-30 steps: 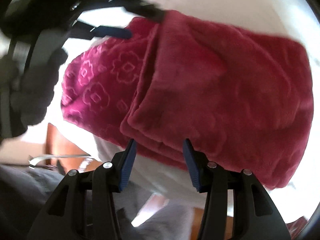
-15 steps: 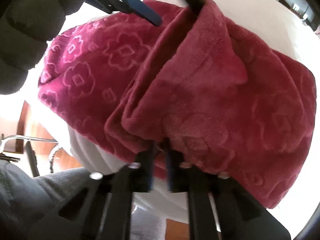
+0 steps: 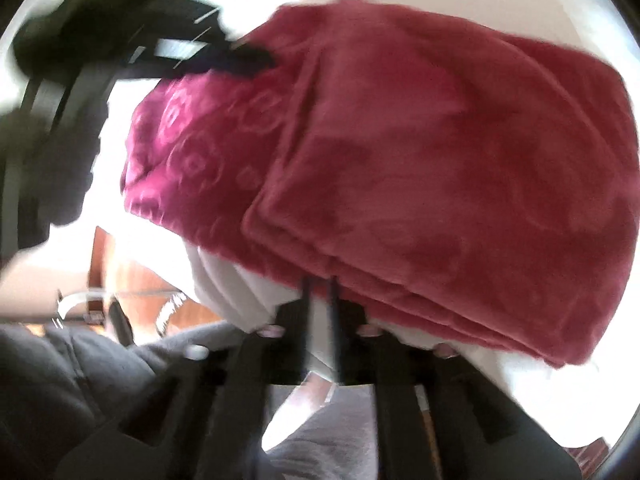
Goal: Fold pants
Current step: 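Grasp the folded edge with the left tool while the right tool releases and smooths the fold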
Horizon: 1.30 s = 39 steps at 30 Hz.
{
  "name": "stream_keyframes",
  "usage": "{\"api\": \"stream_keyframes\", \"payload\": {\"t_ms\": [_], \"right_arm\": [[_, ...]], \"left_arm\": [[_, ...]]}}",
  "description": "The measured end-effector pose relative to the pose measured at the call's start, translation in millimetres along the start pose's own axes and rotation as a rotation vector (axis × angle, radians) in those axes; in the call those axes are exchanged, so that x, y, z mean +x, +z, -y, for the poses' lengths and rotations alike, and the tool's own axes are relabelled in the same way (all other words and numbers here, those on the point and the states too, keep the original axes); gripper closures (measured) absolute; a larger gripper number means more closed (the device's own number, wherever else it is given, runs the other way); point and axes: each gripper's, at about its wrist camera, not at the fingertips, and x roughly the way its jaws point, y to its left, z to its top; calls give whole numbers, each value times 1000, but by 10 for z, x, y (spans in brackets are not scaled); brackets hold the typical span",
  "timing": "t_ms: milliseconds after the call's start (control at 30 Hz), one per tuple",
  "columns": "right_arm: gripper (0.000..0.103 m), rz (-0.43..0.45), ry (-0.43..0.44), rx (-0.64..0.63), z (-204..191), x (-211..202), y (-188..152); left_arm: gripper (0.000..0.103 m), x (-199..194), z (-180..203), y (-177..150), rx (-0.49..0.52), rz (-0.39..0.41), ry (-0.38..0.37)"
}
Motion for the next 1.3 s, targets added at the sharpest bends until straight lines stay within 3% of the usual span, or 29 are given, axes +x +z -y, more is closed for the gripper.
{"api": "stream_keyframes", "payload": {"t_ms": [33,100,167,333,633,733,833,933,1033,1133,1300], "right_arm": [[69,13,3,36,86,-57,-3],[67,25,5,79,188,-109,-27],[67,36,1,112,294,-178,-33],[67,76,-18,141,468,-387,130],[67,123,29,120,388,-616,968],[65,108,60,66,212,-602,1263],[54,81,70,-15,72,-538,1497],[53,37,68,-100,-15,-384,1708],[53,-13,48,-164,8,-240,1792],[53,-76,37,-240,32,-94,1862],[53,-128,1,-354,17,16,1896]], "left_arm": [[78,-28,17,-48,7,2,-17],[57,-67,50,-132,20,-1,-45],[48,-89,109,-239,30,-8,-63],[48,-49,226,-478,53,-70,-101],[48,67,112,-663,22,-157,-147],[46,46,24,-668,-22,-148,-152],[46,42,-10,-740,-77,-136,-160],[45,36,-12,-834,-135,-95,-140],[42,44,-15,-920,-235,-25,-85],[42,67,-5,-1035,-342,23,-81],[41,97,74,-1224,-450,103,-21]]}}
